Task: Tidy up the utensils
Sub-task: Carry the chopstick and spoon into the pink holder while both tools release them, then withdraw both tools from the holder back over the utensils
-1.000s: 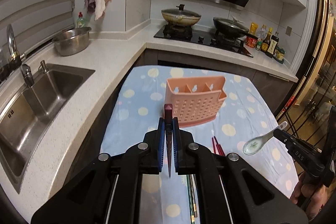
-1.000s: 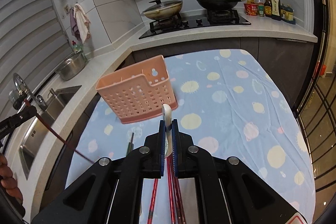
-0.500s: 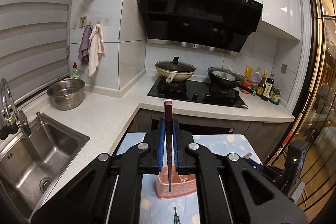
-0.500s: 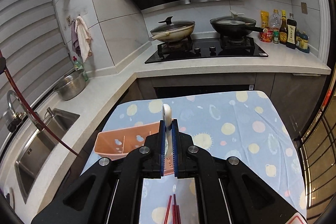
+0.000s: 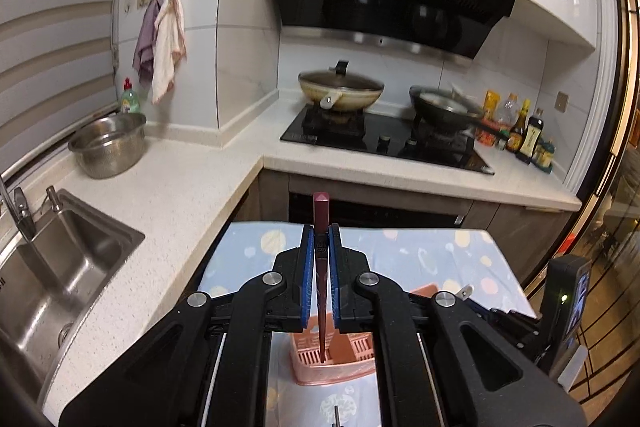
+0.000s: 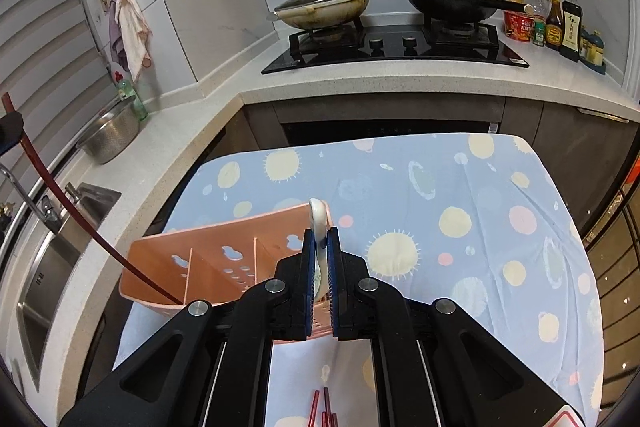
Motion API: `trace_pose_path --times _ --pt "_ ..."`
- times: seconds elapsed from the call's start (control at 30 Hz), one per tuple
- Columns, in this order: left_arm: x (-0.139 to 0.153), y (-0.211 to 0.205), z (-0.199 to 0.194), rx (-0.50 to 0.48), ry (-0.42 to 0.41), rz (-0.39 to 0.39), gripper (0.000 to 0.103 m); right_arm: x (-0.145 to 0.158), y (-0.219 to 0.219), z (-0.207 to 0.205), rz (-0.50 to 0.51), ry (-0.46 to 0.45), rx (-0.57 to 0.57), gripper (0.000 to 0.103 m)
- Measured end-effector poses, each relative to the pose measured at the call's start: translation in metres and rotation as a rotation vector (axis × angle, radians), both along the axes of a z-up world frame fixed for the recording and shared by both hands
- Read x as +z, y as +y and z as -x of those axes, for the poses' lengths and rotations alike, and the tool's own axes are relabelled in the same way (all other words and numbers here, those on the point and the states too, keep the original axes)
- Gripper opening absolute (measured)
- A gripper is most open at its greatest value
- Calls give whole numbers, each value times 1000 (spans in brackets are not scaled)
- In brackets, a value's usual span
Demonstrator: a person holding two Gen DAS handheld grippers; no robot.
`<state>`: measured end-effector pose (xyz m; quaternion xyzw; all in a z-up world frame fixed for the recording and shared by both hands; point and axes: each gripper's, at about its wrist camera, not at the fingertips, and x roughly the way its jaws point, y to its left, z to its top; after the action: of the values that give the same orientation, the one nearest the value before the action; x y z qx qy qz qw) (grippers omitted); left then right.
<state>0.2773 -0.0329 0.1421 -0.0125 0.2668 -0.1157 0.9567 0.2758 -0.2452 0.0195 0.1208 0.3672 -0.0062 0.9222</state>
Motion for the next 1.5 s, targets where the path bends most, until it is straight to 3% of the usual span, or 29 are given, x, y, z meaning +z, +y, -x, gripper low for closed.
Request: trace_pose_path --times 0.1,0.17,0.23,0.3,0.47,0.83,1.17,1.5 --pt "-15 1 -1 5 19 -7 8 -6 2 2 -1 2 10 9" --pt "-22 0 3 17 14 -31 16 -5 5 6 15 -3 7 17" --pt "-24 -1 10 33 3 -58 43 -2 8 12 25 -12 7 28" --pt "-25 -1 20 48 -13 -81 54 3 11 22 31 -26 8 34" --pt "-31 2 45 56 6 -111 55 12 21 57 30 -52 21 43" --pt "-66 23 116 86 99 -134 56 1 33 158 40 -28 20 44" --pt "-105 35 166 97 194 -150 56 -26 33 228 31 52 10 44" --pt "-138 39 202 94 255 -183 56 -62 32 273 27 133 0 44"
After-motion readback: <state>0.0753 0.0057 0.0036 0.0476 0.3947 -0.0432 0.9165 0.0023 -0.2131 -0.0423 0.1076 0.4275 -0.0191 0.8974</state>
